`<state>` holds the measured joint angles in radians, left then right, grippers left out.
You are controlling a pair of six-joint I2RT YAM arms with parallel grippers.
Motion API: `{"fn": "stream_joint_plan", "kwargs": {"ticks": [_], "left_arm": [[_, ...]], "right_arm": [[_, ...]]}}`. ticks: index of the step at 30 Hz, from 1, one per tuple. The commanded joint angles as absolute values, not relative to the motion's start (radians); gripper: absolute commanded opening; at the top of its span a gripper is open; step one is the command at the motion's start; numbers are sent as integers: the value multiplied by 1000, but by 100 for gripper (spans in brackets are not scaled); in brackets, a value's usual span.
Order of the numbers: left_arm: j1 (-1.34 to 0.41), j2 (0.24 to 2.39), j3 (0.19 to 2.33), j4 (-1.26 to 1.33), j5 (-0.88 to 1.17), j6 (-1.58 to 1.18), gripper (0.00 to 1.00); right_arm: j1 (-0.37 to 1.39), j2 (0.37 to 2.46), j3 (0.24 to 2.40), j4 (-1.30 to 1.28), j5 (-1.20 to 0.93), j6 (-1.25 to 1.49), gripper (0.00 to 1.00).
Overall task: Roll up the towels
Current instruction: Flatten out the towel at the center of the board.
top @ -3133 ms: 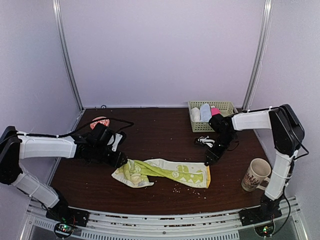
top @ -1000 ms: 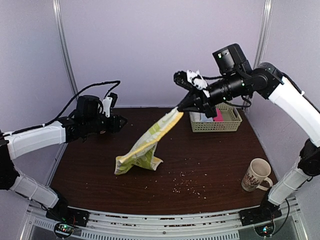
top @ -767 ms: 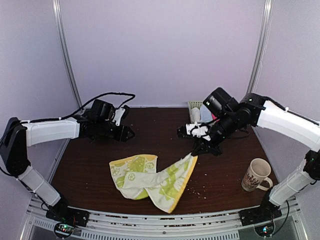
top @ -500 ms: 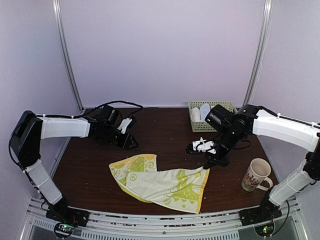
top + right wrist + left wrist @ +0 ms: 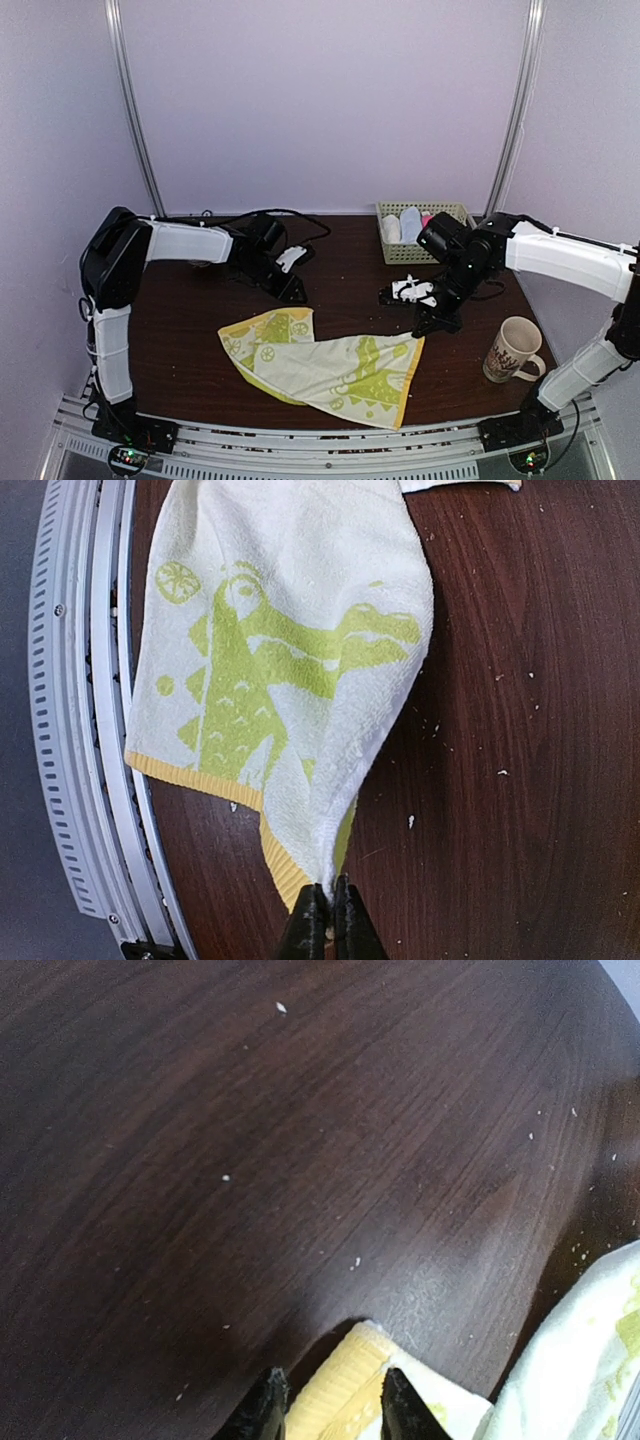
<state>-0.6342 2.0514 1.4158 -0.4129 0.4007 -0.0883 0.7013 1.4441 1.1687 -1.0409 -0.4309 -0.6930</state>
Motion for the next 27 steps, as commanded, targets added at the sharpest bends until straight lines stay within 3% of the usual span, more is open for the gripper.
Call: {"fn": "stream_joint_plan", "kwargs": {"ticks": [1, 9, 18, 23, 27], "left_arm": [[-657, 2126, 1484, -491, 440, -29, 32], [-704, 2199, 1556, -575, 372, 9, 25], [-716, 2190, 1561, -597, 318, 31, 0], [-704, 2149, 1547, -587, 173, -7, 0], [-633, 1964, 1430, -455, 68, -116, 0]], "right_arm": [[688, 1423, 1150, -1022, -450, -696, 0], [677, 1414, 1130, -1011, -459, -703, 0], [666, 1414, 1103, -983, -465, -691, 0], [601, 1420, 1119, -962, -489, -675, 0], [460, 1443, 1183, -998, -566, -696, 0]]}}
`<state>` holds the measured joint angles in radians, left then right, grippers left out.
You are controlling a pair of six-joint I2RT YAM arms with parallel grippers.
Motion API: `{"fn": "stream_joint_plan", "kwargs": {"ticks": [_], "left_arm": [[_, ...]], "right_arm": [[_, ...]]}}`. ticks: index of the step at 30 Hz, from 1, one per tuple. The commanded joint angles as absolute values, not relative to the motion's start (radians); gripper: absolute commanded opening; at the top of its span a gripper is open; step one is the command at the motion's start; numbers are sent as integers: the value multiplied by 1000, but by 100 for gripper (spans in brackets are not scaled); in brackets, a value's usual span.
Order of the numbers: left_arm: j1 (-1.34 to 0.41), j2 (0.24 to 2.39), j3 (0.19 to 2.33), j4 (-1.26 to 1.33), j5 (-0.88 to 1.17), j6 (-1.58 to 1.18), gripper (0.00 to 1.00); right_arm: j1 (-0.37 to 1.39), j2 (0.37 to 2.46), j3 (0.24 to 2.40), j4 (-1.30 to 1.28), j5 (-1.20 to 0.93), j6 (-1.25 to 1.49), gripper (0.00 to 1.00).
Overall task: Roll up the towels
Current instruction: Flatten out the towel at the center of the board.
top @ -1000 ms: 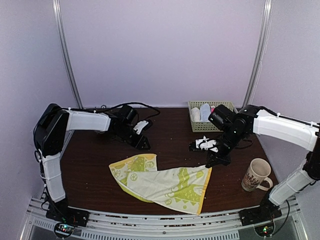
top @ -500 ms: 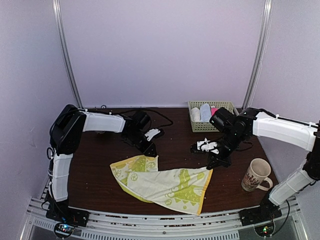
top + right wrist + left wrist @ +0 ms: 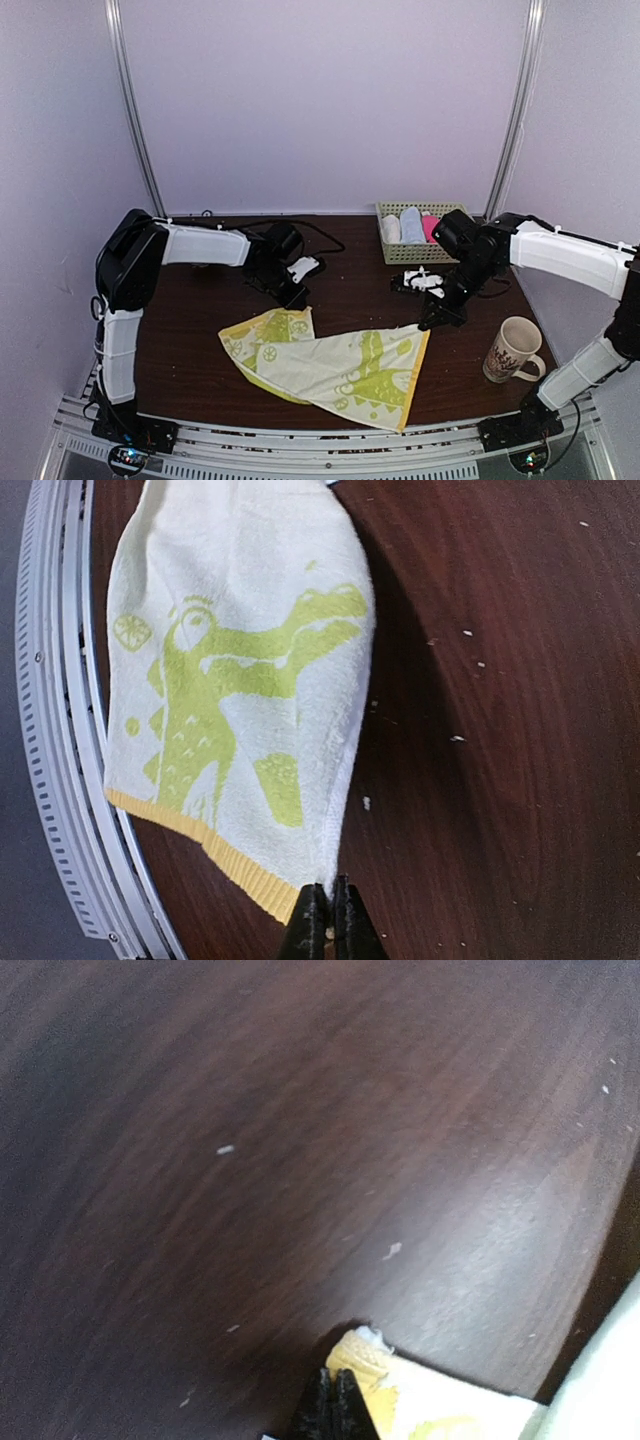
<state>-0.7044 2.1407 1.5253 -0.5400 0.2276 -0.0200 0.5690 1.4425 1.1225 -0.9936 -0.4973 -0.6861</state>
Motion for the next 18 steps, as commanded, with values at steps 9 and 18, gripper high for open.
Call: {"fn": "stream_joint_plan", "kwargs": {"ticks": [9, 18], "left_arm": [[-527, 1675, 1107, -135, 82, -228, 0], [-523, 1408, 948, 80, -10, -237, 0]], "right_arm": [[168, 1549, 1238, -862, -626, -561, 0], [94, 1548, 1308, -780, -625, -479, 0]]}}
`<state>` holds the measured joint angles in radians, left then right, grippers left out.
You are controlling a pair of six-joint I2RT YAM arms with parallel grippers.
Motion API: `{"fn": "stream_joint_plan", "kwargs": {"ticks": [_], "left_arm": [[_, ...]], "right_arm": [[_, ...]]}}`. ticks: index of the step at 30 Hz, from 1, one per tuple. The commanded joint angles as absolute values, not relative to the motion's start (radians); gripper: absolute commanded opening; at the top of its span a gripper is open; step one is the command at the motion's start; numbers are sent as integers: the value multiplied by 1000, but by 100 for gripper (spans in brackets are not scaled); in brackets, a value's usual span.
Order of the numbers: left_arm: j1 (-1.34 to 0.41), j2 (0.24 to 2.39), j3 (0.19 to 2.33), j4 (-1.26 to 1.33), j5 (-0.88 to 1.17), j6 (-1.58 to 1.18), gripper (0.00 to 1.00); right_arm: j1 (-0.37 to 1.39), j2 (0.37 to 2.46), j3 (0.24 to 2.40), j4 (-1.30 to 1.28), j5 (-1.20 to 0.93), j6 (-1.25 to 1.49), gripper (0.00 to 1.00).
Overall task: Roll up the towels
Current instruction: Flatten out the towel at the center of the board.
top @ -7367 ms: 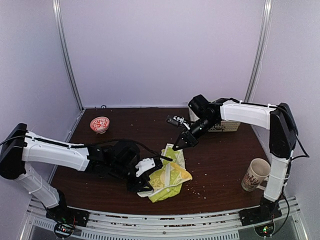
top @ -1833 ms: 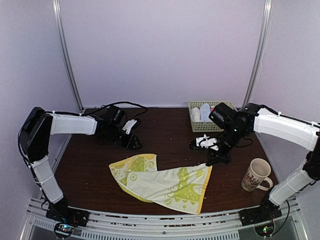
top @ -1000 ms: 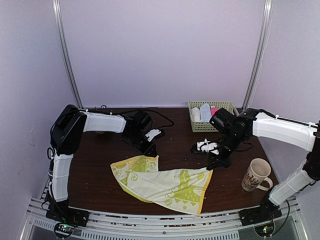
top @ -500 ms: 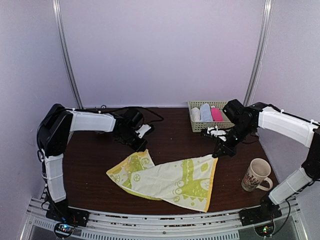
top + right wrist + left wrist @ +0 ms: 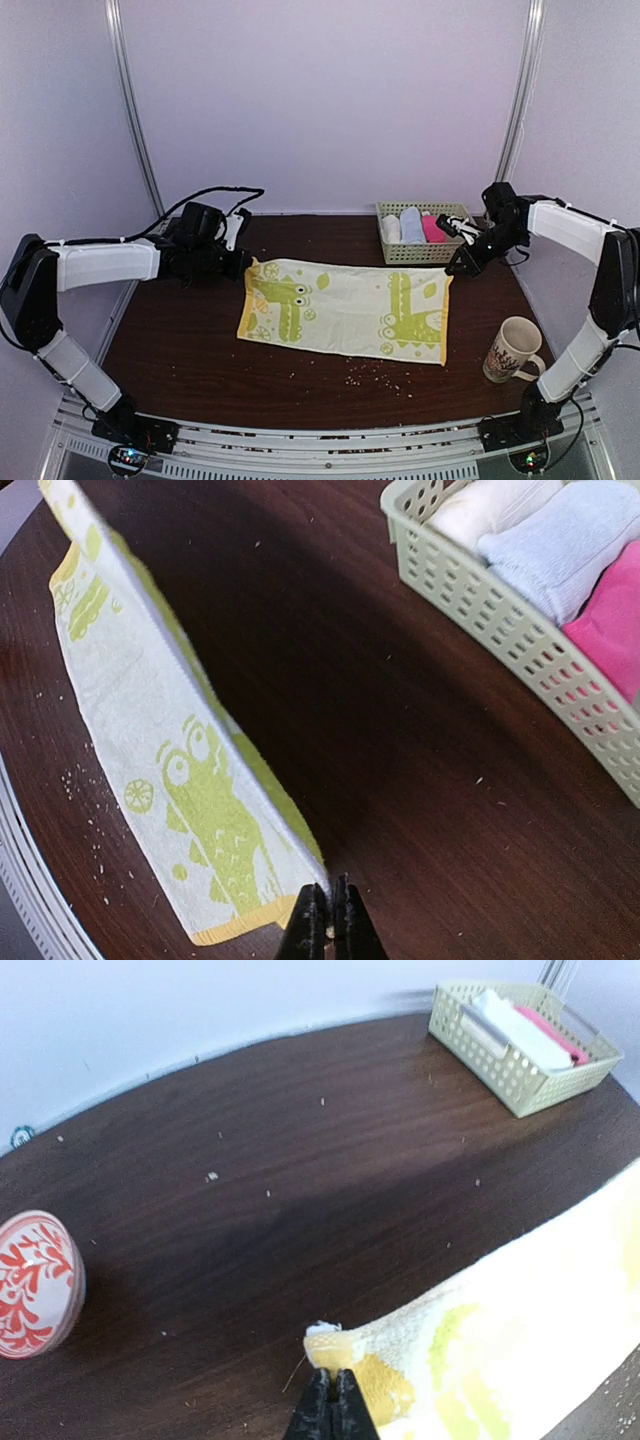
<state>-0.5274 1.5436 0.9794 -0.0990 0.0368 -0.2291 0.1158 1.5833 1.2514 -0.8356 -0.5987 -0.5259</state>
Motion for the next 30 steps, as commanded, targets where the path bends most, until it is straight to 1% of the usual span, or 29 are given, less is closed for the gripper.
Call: {"fn": "stream_joint_plan", "kwargs": {"ticks": [1, 7, 13, 16, 19, 21, 25, 30], "left_arm": [[-524, 1382, 941, 88, -10, -233, 0], [-525, 1200, 915, 99, -40, -214, 0], [-524, 1030, 903, 50, -62, -212, 0], [-525, 947, 870, 27, -83, -224, 0], [-527, 879, 808, 32, -56, -241, 0], [-526, 837, 769, 30, -8, -257, 0], [-542, 742, 716, 3, 70, -287, 0], [-592, 625, 708, 2, 78, -329, 0]], "right_arm": [[90, 1537, 1320, -779, -631, -477, 0], [86, 1398, 1339, -745, -681, -456, 0], [83, 1228, 1327, -725, -712, -439, 0], [83, 1133, 1291, -698, -711, -451, 0], [83, 1045, 1218, -672, -706, -459, 0], [83, 1007, 1182, -698, -738, -479, 0], [83, 954, 1184, -855, -852, -559, 0], [84, 892, 1237, -946, -908, -576, 0]]}}
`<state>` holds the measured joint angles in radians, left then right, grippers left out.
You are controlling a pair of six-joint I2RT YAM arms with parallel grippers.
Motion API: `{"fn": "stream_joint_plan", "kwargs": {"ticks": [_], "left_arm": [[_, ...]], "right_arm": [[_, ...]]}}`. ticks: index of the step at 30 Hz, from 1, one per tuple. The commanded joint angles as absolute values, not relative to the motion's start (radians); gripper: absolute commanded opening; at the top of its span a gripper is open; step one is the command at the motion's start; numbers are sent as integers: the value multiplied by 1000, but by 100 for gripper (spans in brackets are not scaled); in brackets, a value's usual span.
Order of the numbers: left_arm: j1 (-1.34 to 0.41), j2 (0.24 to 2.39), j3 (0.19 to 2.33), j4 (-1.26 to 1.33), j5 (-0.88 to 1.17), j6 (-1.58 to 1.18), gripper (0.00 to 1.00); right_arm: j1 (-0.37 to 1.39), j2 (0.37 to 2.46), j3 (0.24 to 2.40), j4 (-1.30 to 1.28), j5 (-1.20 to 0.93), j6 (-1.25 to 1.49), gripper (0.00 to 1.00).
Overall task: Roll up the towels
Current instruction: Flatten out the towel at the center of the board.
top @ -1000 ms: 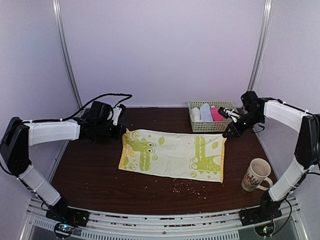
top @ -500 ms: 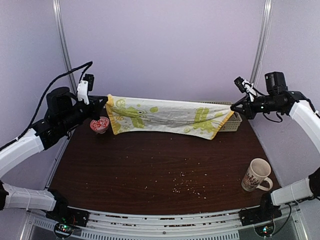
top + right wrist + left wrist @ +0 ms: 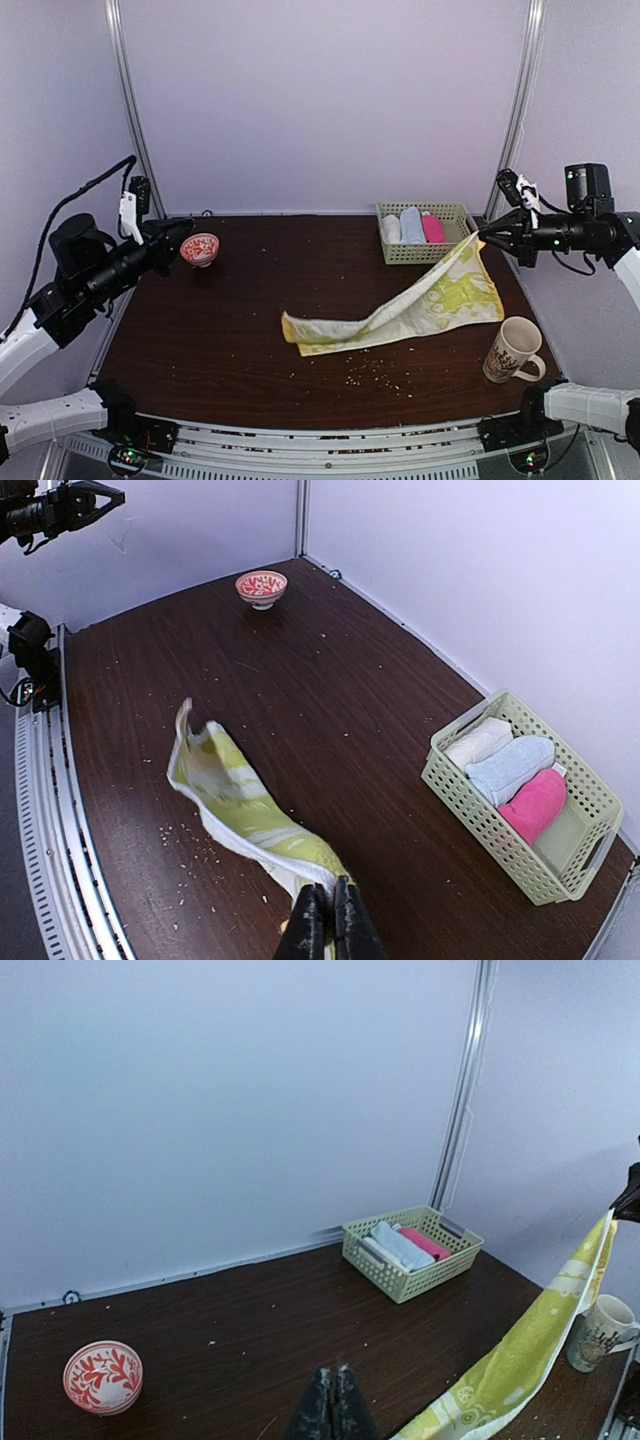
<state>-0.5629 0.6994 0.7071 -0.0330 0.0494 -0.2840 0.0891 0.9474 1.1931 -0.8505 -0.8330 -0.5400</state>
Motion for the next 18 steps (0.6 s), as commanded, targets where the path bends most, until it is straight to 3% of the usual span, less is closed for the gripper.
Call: {"fn": "stream_joint_plan", "kwargs": {"ticks": [1, 6, 9, 11, 18], "left_arm": [[-593, 624, 706, 7, 75, -331, 0], [-592, 806, 720, -9, 65, -330, 0], [-593, 1047, 779, -20, 240, -289, 21], [-620, 1258, 848, -27, 385, -208, 28], [-1011, 1621, 1134, -230, 119, 234, 38]], "right_arm": [[84, 902, 1234, -949, -911, -578, 0], [84, 997, 1159, -908, -838, -596, 0], [85, 1082, 1174, -933, -823, -633, 0], [85, 1137, 1194, -954, -826, -652, 0], [86, 1214, 1213, -937, -840, -655, 0]]}}
